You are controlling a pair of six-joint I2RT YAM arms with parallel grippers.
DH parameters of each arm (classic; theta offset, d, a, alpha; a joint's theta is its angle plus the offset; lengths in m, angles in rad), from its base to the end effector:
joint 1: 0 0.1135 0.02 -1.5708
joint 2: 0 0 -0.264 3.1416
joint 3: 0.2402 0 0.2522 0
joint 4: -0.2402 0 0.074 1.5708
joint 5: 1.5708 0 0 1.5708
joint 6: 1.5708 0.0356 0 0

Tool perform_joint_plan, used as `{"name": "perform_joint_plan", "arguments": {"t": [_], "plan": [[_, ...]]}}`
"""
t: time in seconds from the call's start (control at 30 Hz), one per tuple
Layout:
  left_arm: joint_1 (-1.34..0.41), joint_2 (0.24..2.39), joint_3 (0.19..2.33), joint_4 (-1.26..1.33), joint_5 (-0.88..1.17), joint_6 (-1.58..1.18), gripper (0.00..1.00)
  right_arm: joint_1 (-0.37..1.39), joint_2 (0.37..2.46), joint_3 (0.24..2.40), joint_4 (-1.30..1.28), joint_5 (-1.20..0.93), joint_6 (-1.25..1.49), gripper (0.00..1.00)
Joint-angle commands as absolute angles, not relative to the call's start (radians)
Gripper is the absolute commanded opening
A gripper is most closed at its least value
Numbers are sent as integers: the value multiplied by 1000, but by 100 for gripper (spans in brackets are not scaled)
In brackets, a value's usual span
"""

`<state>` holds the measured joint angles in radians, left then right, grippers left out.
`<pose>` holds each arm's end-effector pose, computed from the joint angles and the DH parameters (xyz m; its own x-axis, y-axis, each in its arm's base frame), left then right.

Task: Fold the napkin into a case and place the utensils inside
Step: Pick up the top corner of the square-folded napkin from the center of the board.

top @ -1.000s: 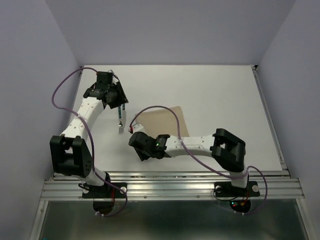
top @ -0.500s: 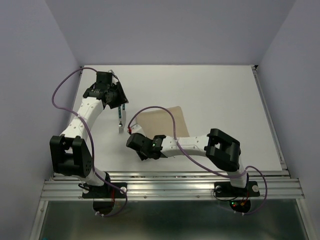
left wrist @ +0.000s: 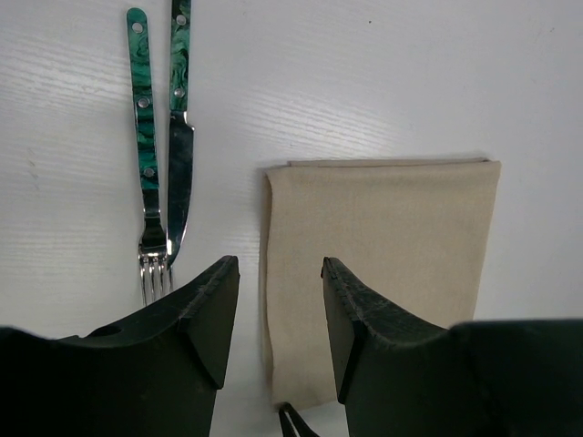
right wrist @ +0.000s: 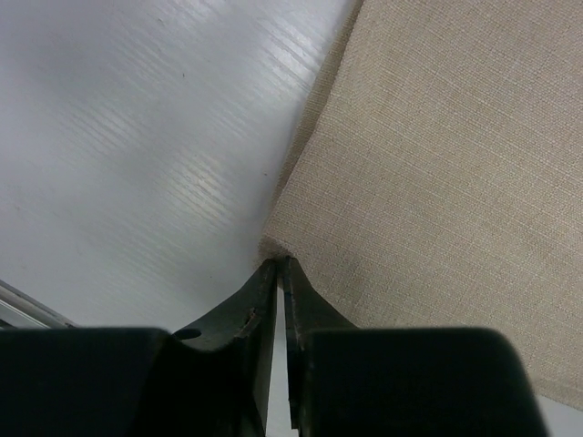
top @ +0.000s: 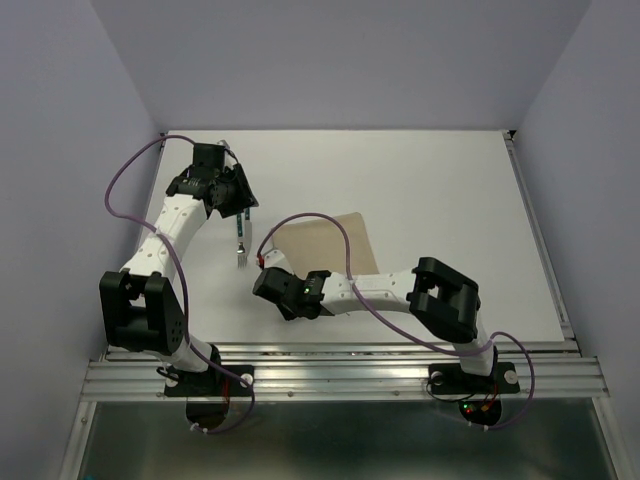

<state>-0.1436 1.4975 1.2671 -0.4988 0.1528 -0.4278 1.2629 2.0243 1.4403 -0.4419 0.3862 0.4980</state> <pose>0.3301 -0.0532 0.3065 -0.7053 -0.3123 -0.6364 -0.0427 0.9148 -0.4016 0.1427 0.4043 0.1743 -0.6211 -0.4930 -0.6092 -0.5998 0.7994 -0.0354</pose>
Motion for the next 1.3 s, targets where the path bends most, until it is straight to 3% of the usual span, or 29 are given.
{"name": "perform_joint_plan", "arguments": {"t": [0.0,0.07,0.13,0.27,0.3,0.47,0.93,1.27], "plan": [[-140,1477,1253,-488,169,-422,53,1264,2028,1470,-442,434,514,11],[-140,1477,1250,-485,169,-422,52,1264,2023,1467,-442,439,517,5],[-140,1476,1249,-485,169,-425,52,1264,2019,1465,-442,439,518,5],[-140,1474,1247,-483,169,-423,53,1264,2008,1462,-440,428,515,23],[-140,1474,1249,-483,167,-423,53,1264,2006,1462,-439,425,515,32],[-140,1479,1247,-482,169,-425,53,1264,2019,1470,-437,423,518,40],[-140,1483,1253,-488,164,-420,53,1264,2072,1500,-445,439,531,41],[-140,1493,1258,-486,167,-417,52,1264,2062,1514,-446,442,535,27]]}}
